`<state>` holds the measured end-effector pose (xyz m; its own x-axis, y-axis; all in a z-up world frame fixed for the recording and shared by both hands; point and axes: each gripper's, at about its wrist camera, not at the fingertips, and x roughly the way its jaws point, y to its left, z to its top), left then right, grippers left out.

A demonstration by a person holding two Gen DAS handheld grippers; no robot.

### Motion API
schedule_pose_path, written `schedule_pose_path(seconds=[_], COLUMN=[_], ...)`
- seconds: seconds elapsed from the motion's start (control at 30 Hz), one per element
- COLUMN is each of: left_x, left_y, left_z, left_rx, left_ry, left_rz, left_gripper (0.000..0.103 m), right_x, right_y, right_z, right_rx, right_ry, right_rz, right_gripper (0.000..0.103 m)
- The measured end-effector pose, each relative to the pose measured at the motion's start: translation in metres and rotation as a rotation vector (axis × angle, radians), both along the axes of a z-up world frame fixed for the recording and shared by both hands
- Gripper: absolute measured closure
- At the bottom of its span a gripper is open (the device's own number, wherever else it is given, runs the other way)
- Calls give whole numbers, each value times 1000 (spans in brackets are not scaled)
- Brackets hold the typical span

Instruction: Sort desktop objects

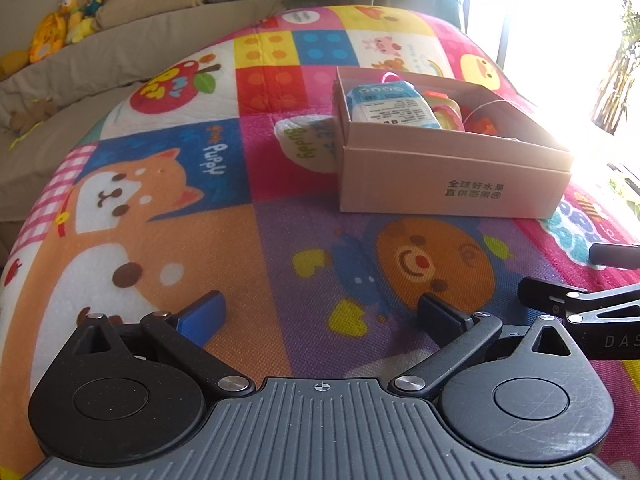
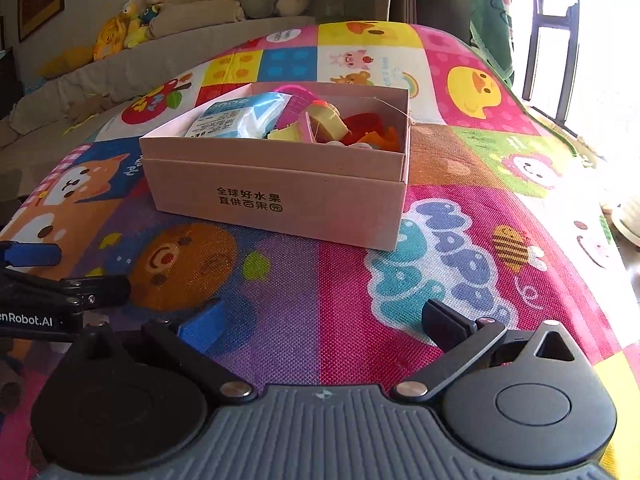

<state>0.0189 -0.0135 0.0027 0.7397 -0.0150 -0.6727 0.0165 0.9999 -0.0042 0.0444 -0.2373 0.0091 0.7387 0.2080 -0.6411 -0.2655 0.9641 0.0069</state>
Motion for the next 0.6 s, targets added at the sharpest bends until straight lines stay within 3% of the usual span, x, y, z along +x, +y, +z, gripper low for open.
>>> schedule_pose_path(seconds=[0.6], left_x=[0], left_y=[0], left_z=[0], left_rx=[0], left_ry=[1], left_rz=[0], left_gripper=[0], right_x=[0], right_y=[0], right_z=[-1], right_rx=[4], right_ry=[0], right_rz=[0], right_gripper=[0])
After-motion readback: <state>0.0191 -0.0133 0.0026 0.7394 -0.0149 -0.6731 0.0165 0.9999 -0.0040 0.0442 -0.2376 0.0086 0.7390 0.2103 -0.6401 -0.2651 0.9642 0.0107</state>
